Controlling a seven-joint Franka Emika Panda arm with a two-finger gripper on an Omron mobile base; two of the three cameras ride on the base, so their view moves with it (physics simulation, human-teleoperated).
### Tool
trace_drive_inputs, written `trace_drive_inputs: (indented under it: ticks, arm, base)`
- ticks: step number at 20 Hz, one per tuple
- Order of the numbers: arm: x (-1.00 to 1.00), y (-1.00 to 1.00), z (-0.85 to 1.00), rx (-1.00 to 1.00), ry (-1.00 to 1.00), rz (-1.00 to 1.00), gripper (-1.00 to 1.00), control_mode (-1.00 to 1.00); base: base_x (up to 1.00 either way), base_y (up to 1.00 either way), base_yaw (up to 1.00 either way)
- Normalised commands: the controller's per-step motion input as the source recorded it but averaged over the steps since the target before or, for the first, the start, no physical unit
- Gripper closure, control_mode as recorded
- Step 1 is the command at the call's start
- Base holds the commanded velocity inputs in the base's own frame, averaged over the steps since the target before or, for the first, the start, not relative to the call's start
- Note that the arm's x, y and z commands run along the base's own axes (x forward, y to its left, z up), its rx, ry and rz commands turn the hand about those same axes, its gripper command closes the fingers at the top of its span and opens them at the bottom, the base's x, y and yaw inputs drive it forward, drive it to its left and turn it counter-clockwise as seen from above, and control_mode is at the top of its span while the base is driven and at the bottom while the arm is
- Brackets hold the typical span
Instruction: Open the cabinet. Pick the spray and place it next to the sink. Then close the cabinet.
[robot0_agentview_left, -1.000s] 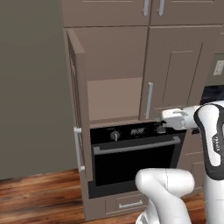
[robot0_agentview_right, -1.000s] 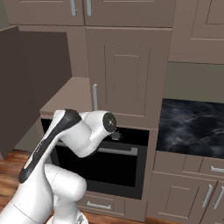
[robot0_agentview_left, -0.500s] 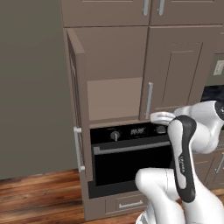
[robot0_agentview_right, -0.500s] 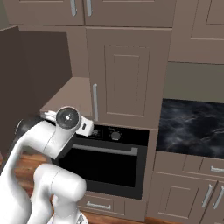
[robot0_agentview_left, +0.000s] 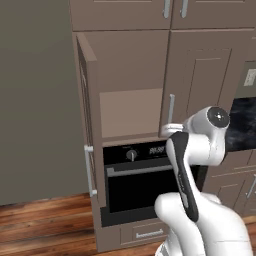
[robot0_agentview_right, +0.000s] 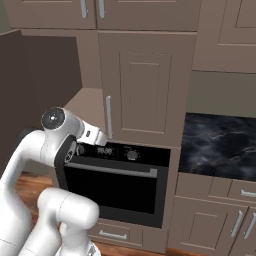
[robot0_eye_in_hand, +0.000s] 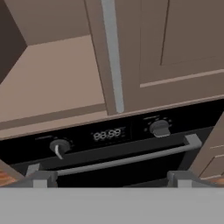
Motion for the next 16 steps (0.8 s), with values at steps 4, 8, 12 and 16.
trace_drive_inputs:
  ticks: [4,8,12,16]
  arm:
    - [0.73,-0.08,-0.08,0.00,0.10,0.00,-1.00,-1.00]
    - [0.67,-0.09,-0.02,-0.01,0.01,0.00,-1.00,-1.00]
    - [0.29,-0.14,0.00,0.00,0.00,0.01,-1.00,-1.00]
    - [0.18,-0.20,0.00,0.00,0.00,0.03,-1.00,-1.00]
  base:
    - [0.00,0.00,0.00]
    - [0.00,0.00,0.00]
    - [0.00,0.00,0.00]
    - [0.00,0.00,0.00]
